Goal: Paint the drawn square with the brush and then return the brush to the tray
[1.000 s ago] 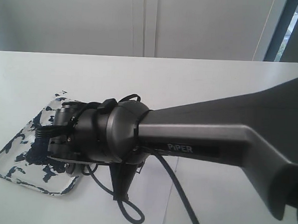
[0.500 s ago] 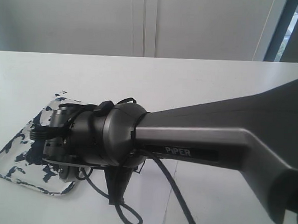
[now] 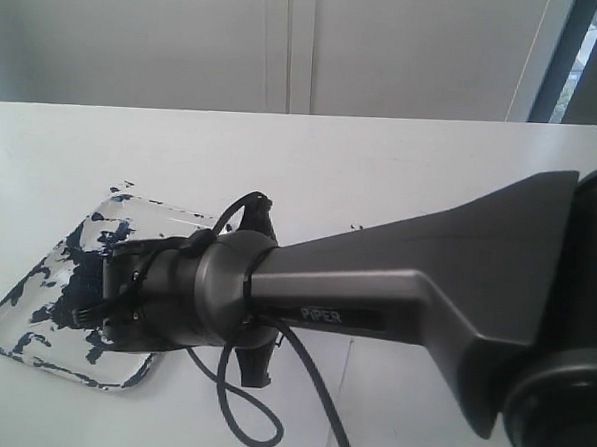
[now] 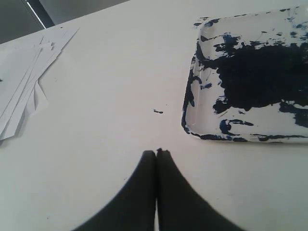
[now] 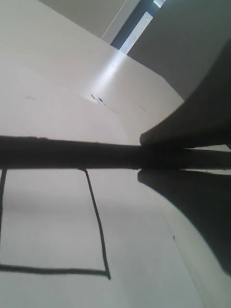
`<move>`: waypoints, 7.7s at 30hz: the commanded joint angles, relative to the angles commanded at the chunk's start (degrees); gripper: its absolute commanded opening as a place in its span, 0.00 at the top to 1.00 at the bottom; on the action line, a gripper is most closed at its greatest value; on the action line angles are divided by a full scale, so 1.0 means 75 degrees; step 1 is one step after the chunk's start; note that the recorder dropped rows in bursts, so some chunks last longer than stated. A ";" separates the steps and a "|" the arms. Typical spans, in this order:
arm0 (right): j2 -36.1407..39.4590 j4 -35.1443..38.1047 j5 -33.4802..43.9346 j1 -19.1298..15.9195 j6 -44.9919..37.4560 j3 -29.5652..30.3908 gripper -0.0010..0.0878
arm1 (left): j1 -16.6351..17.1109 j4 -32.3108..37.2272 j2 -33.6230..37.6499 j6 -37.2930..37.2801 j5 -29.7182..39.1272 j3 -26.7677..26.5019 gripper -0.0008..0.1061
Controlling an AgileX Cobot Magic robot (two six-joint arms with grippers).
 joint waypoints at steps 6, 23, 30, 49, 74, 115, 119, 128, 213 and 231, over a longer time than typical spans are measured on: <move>0.0050 0.0050 -0.0331 -0.0016 0.0000 -0.0036 0.99 | 0.0000 0.0000 0.0000 0.0000 0.0000 0.0000 0.99; 0.0050 0.1706 -0.0426 0.0395 -0.1253 -0.0258 0.99 | 0.0000 0.0000 0.0000 0.0000 0.0000 0.0000 0.99; 0.0066 0.0510 -0.0244 0.0174 -0.0571 -0.0258 0.99 | 0.0000 0.0000 0.0000 0.0000 0.0000 0.0000 0.99; -0.0521 0.0086 0.0205 -0.0167 0.0534 -0.0258 0.99 | 0.0000 0.0000 0.0000 0.0000 0.0000 0.0000 0.99; -0.3170 0.1128 0.0238 0.0306 0.0940 -0.0211 0.99 | 0.0000 0.0000 0.0000 0.0000 0.0000 0.0000 0.99; -0.4128 0.1415 0.0238 0.0306 0.1156 0.1666 0.99 | 0.0000 -0.2939 0.0000 -0.2000 -0.2005 0.0000 0.99; -0.4128 0.1415 0.0238 0.0306 0.1156 0.1666 0.99 | 0.0000 -0.3293 0.0000 -0.2788 -0.1780 0.0000 0.99; -0.4128 0.1432 0.0238 0.0306 0.1027 0.1666 0.99 | -0.0085 -0.3223 0.0000 -0.2165 -0.1426 0.0000 0.99; -0.3980 0.2445 0.0238 -0.0689 0.0307 0.1666 0.99 | -0.2285 0.7144 1.1365 -0.5838 -0.9269 -0.2682 0.04; -0.3945 0.2504 0.0238 -0.0689 -0.0072 0.1666 0.99 | -0.5067 0.9021 1.1653 -0.7253 -0.4239 -0.4762 0.04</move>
